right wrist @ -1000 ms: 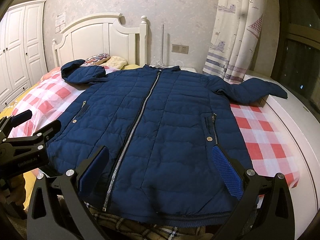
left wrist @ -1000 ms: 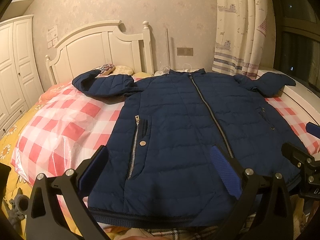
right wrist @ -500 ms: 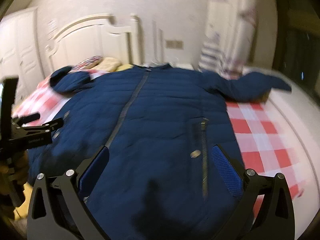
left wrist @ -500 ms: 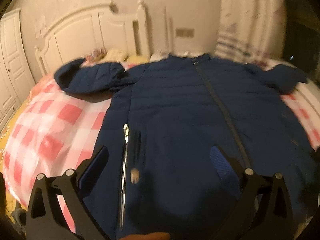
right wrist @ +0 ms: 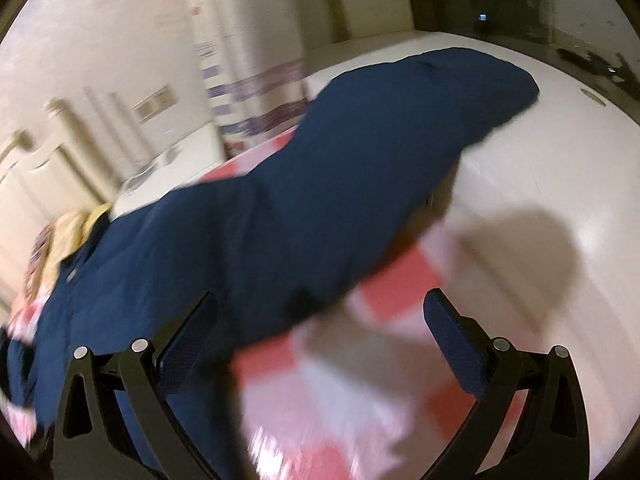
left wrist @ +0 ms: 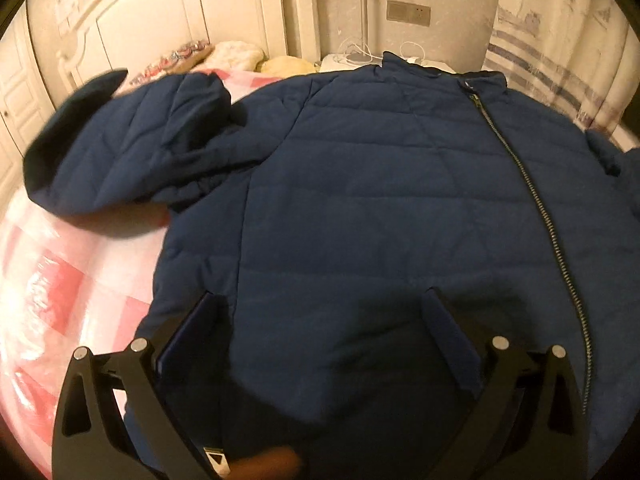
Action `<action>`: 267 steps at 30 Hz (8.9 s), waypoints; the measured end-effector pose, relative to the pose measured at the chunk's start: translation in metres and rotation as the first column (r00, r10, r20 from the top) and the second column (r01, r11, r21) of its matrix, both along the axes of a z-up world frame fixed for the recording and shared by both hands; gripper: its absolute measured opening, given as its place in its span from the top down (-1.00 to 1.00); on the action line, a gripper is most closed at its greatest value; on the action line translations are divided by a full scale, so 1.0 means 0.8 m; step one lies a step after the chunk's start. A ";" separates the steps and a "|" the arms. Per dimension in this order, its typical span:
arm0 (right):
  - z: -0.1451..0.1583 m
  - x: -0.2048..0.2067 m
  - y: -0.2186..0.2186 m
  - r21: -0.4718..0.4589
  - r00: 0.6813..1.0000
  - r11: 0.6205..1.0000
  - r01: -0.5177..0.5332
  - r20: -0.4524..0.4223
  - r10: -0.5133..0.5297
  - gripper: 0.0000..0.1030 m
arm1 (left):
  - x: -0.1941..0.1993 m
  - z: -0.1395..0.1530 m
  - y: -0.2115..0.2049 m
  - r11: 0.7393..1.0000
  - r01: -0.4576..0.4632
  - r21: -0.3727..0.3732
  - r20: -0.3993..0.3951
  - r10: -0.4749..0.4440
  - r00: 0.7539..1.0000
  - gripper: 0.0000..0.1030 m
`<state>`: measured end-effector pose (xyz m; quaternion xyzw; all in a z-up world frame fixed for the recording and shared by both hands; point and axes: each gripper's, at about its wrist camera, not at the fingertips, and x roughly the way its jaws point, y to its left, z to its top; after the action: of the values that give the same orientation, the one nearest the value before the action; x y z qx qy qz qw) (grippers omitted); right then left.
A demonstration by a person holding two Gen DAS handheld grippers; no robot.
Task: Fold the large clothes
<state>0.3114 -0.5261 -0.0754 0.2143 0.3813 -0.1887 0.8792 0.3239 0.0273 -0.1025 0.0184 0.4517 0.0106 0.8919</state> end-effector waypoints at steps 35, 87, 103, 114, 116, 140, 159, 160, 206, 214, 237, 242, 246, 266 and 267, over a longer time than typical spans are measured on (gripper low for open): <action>-0.033 0.057 0.415 -0.188 0.627 0.598 -0.779 -0.190 0.756 -0.66 | -0.003 -0.001 0.000 0.999 0.006 -0.037 -0.001 -0.006 1.000 -0.96; 0.046 0.026 0.239 -0.133 0.896 0.895 -0.427 0.075 0.438 -0.08 | -0.005 0.005 -0.009 1.000 0.015 -0.009 0.004 -0.015 1.000 -0.96; -0.019 0.044 0.239 -0.138 0.904 0.894 -0.426 -0.029 0.426 -0.14 | 0.123 0.073 -0.164 0.797 0.180 -0.576 -0.005 -0.224 0.975 -0.92; -0.020 0.045 0.233 -0.093 0.900 0.896 -0.434 0.000 0.435 -0.20 | 0.077 0.122 -0.160 0.883 0.260 -0.390 0.248 -0.171 0.954 0.70; -0.020 0.044 0.234 -0.092 0.900 0.897 -0.433 0.001 0.435 -0.20 | 0.063 0.143 -0.118 0.893 0.239 -0.381 0.300 -0.125 0.946 0.70; -0.021 0.046 0.238 -0.122 0.899 0.891 -0.437 -0.027 0.437 -0.26 | 0.034 0.082 0.003 0.994 0.107 -0.027 0.165 -0.101 0.981 -0.57; 0.032 0.055 0.234 -0.138 0.901 0.900 -0.413 0.081 0.426 -0.34 | 0.069 0.002 -0.022 0.990 0.137 0.043 0.033 -0.138 0.990 -0.95; 0.038 0.064 0.244 -0.171 0.893 0.887 -0.430 0.066 0.445 -0.33 | 0.069 0.002 -0.021 0.990 0.137 0.040 0.033 -0.138 0.990 -0.95; -0.027 0.104 0.395 -0.180 0.785 0.764 -0.619 -0.102 0.612 -0.69 | 0.080 0.101 0.247 0.906 -0.421 0.032 0.232 0.404 0.885 -0.90; -0.029 0.102 0.394 -0.172 0.785 0.766 -0.619 -0.097 0.612 -0.69 | 0.154 0.074 0.308 0.839 -0.440 0.320 0.160 0.410 0.898 0.77; -0.027 0.101 0.381 -0.143 0.793 0.780 -0.609 -0.067 0.606 -0.68 | 0.086 0.121 -0.045 0.754 0.335 -0.565 0.272 -0.213 0.939 0.17; -0.027 0.102 0.370 -0.104 0.800 0.794 -0.599 -0.038 0.599 -0.68 | 0.092 0.026 -0.090 0.824 0.322 -0.466 0.125 -0.299 0.946 -0.59; -0.027 0.103 0.369 -0.096 0.799 0.794 -0.601 -0.033 0.600 -0.68 | 0.071 0.045 -0.069 0.824 0.349 -0.447 0.145 -0.318 0.937 -0.62; -0.014 0.071 0.287 0.148 0.879 0.888 -0.436 0.283 0.384 -0.67 | 0.020 0.013 0.103 0.880 -0.088 -0.466 0.161 0.183 0.970 -0.95; -0.016 0.067 0.277 0.201 0.885 0.885 -0.421 0.303 0.352 -0.67 | 0.022 0.013 0.105 0.878 -0.087 -0.470 0.164 0.183 0.969 -0.95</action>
<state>0.3651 -0.3044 -0.0879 0.2696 0.3204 0.0731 0.9052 0.3417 0.1115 -0.0920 -0.2260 0.3480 -0.0322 0.9093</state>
